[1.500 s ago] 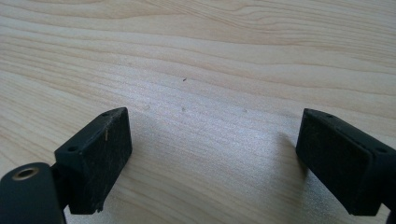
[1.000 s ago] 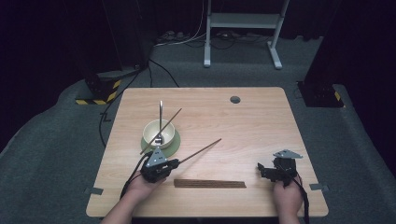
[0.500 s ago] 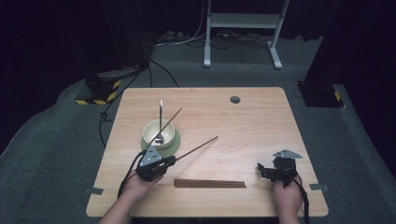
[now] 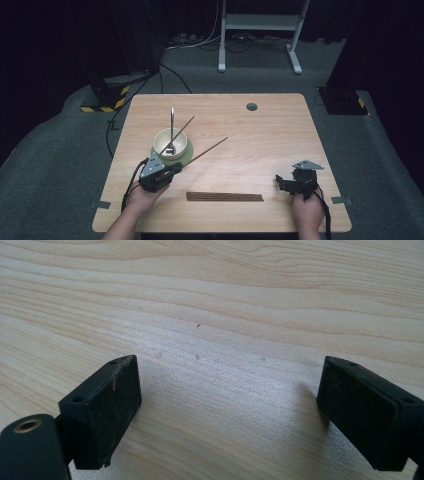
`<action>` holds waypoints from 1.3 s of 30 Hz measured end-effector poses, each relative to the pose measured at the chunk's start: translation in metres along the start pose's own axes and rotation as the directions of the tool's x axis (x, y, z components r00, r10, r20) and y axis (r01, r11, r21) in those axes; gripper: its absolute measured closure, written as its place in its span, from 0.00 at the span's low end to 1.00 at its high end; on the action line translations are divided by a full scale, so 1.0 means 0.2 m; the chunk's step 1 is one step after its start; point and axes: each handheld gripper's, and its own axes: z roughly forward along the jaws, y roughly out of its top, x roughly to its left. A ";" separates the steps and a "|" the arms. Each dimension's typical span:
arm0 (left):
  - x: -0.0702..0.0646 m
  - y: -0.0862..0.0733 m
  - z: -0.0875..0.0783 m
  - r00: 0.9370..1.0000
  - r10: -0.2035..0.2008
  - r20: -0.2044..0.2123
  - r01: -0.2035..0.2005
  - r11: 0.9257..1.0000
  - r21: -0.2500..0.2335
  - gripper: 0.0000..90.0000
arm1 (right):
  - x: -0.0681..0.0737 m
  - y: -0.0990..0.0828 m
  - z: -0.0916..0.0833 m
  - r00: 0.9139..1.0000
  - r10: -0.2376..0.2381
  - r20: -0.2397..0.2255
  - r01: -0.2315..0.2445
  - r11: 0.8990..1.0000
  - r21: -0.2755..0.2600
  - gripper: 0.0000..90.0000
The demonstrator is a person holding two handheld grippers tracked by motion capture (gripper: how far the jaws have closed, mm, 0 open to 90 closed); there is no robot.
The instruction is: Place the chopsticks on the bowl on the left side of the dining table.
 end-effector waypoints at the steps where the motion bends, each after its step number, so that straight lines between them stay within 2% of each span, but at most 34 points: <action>1: 0.00 0.00 -0.01 1.000 -0.013 -0.011 0.013 1.000 0.000 0.93 | 0.00 0.00 0.00 1.000 0.000 0.000 0.000 1.000 0.000 0.12; 2: 0.01 0.00 -0.01 1.000 -0.005 -0.013 0.005 1.000 -0.006 0.93 | 0.00 0.00 0.00 1.000 0.000 0.000 0.000 1.000 0.000 0.12; 11: 0.07 0.00 -0.06 0.998 -0.042 -0.053 0.041 0.999 -0.031 0.93 | 0.00 0.00 0.00 1.000 0.000 0.000 0.000 1.000 0.000 0.12; 17: 0.11 -0.01 -0.08 0.995 -0.060 -0.081 0.057 0.998 -0.040 0.93 | 0.00 0.00 0.00 1.000 0.000 0.000 0.000 1.000 0.000 0.12; 18: 0.11 -0.01 -0.08 0.995 -0.053 -0.082 0.050 0.998 -0.040 0.93 | 0.00 0.00 0.00 1.000 0.000 0.000 0.000 1.000 0.000 0.12; 23: 0.14 -0.02 -0.09 0.992 -0.064 -0.111 0.059 0.997 -0.046 0.93 | 0.00 0.00 0.00 1.000 0.000 0.000 0.000 1.000 0.000 0.12; 24: 0.14 -0.02 -0.10 0.990 -0.080 -0.114 0.075 0.996 -0.048 0.93 | 0.00 0.00 0.00 1.000 0.000 0.000 0.000 1.000 0.000 0.12; 27: 0.16 -0.02 -0.10 0.990 -0.075 -0.123 0.069 0.996 -0.051 0.93 | 0.00 0.00 0.00 1.000 0.000 0.000 0.000 1.000 0.000 0.12; 35: 0.20 -0.03 -0.12 0.983 -0.107 -0.149 0.099 0.993 -0.056 0.93 | 0.00 0.00 0.00 1.000 0.000 0.000 0.000 1.000 0.000 0.12; 36: 0.19 -0.04 -0.11 0.976 -0.161 -0.150 0.147 0.984 -0.100 0.93 | 0.00 0.00 0.00 1.000 -0.001 0.000 0.001 1.000 0.000 0.12; 39: 0.20 -0.04 -0.12 0.973 -0.164 -0.161 0.151 0.984 -0.092 0.93 | 0.00 0.00 0.00 1.000 0.000 0.000 0.000 1.000 0.000 0.12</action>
